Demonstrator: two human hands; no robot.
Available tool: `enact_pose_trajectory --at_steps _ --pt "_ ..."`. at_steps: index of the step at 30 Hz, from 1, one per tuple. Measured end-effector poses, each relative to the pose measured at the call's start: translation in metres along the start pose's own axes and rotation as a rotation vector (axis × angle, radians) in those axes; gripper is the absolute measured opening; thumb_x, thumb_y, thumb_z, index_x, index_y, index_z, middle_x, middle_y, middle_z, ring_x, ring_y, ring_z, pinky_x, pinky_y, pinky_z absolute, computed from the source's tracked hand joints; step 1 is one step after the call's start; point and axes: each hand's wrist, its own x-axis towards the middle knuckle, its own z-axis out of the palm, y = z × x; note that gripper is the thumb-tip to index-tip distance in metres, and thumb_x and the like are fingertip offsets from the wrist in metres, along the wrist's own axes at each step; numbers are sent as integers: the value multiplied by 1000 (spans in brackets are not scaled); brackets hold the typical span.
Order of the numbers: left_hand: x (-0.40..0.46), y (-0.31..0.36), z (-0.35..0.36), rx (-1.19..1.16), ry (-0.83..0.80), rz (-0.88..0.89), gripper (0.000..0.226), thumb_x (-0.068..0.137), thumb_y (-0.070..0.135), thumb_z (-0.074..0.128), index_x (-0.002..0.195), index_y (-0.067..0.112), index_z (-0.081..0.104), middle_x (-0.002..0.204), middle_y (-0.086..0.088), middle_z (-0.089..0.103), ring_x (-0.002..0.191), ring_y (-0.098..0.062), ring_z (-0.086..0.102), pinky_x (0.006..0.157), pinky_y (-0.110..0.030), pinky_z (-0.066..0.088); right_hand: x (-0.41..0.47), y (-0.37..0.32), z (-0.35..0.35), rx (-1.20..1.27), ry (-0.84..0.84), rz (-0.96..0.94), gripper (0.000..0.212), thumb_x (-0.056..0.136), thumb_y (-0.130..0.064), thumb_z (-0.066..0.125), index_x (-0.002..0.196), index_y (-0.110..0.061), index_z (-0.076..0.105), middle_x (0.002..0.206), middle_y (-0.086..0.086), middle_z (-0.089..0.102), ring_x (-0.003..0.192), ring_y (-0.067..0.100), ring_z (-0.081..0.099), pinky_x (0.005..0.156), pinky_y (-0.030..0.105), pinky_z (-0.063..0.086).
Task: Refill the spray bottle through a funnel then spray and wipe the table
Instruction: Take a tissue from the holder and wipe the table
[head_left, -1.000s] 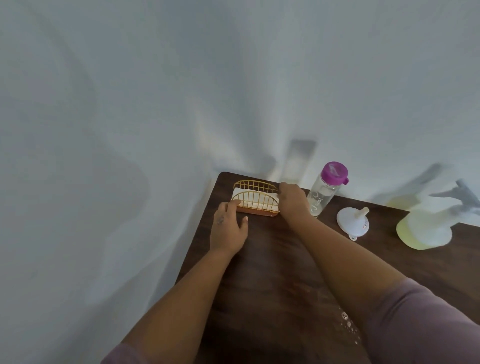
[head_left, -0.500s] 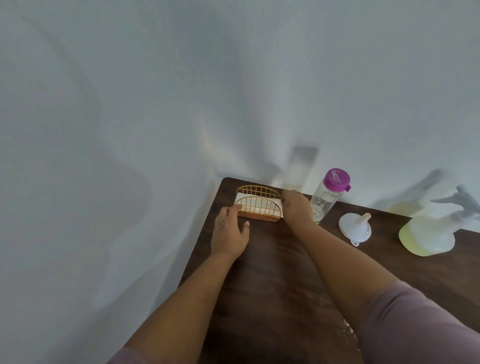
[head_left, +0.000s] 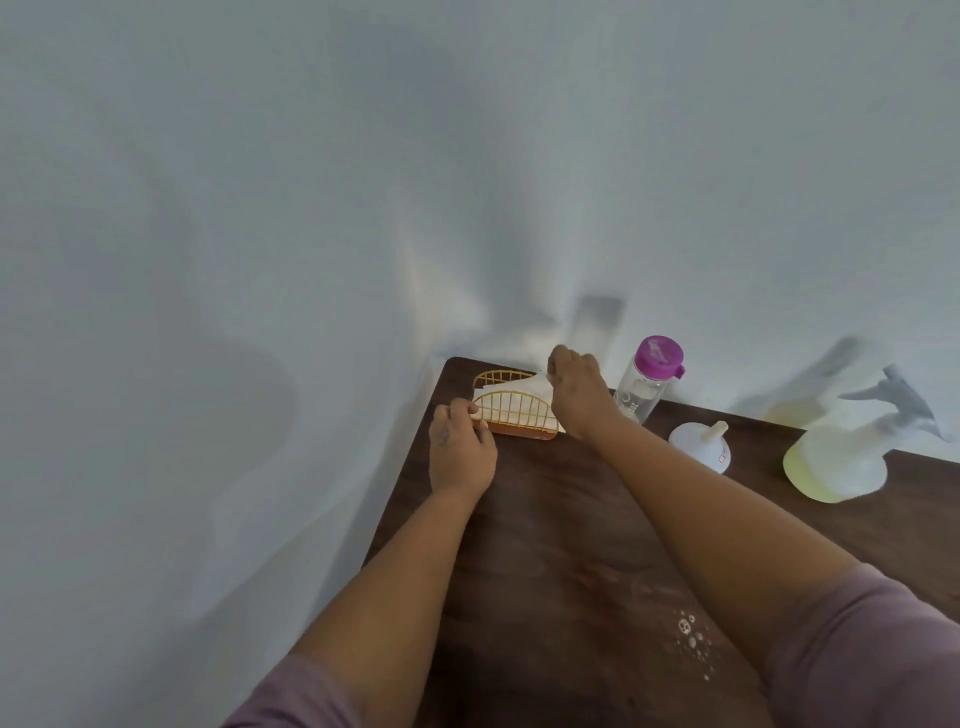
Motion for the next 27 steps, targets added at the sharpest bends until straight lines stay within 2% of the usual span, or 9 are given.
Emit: enact_pose_trajectory --at_steps 3,7,12,14,16,19,22,25,27 --pt "0 15 -1 -54 18 -40 25 97 18 55 121 16 50 125 -5 49 114 -19 53 81 -18 44 -2 -12 -18 132 52 -22 18 94 1 40 88 -16 39 79 12 54 65 23 47 52 26 31" --pt "3 37 -3 -195 28 -62 35 101 35 43 126 12 51 129 -7 50 119 -20 50 82 -20 40 -11 -28 -42 332 164 -67 8 96 -2 42 101 -7 47 80 10 58 63 21 51 49 18 37" --pt "-3 63 -4 -673 -121 -483 57 97 57 37 128 11 48 125 -8 54 112 -23 55 88 -31 46 -36 -34 -60 517 260 67 17 98 -6 40 112 -9 49 87 0 53 70 18 51 69 34 47" --pt "-14 70 -9 -1055 -237 -624 47 95 50 51 125 14 50 119 -5 56 108 -20 56 87 -29 47 -51 -31 -64 635 246 154 18 99 -9 41 112 -15 52 88 -5 53 77 17 56 75 42 56" --pt "-29 76 -14 -1285 -291 -614 25 96 29 60 114 12 57 116 -7 59 100 -18 59 80 -27 51 -70 -24 -69 725 226 200 17 98 -13 44 110 -19 55 93 -3 56 81 16 59 74 47 58" --pt "-55 83 -7 -1157 -333 -466 17 96 14 59 112 7 60 119 -10 62 103 -19 62 78 -28 55 -109 -1 -80 693 227 244 13 93 -24 58 105 -20 60 99 1 59 91 20 59 73 35 57" --pt "-96 96 4 -960 -338 -343 14 95 15 61 108 11 62 112 -7 64 103 -19 62 74 -25 55 -158 33 -92 658 176 317 34 81 -40 71 107 -20 61 96 -7 58 93 14 57 77 26 50" --pt "-152 112 20 -775 -331 -239 9 92 19 65 100 14 64 102 -4 65 93 -16 63 63 -22 54 -212 70 -107 661 14 400 55 71 -48 78 116 -25 58 103 -8 57 98 12 55 79 26 46" --pt "-192 119 35 -646 -348 -119 9 90 21 67 96 14 66 96 -4 67 88 -17 64 58 -24 55 -249 91 -118 724 -138 410 48 70 -47 80 108 -20 66 96 -5 63 91 12 60 76 28 51"
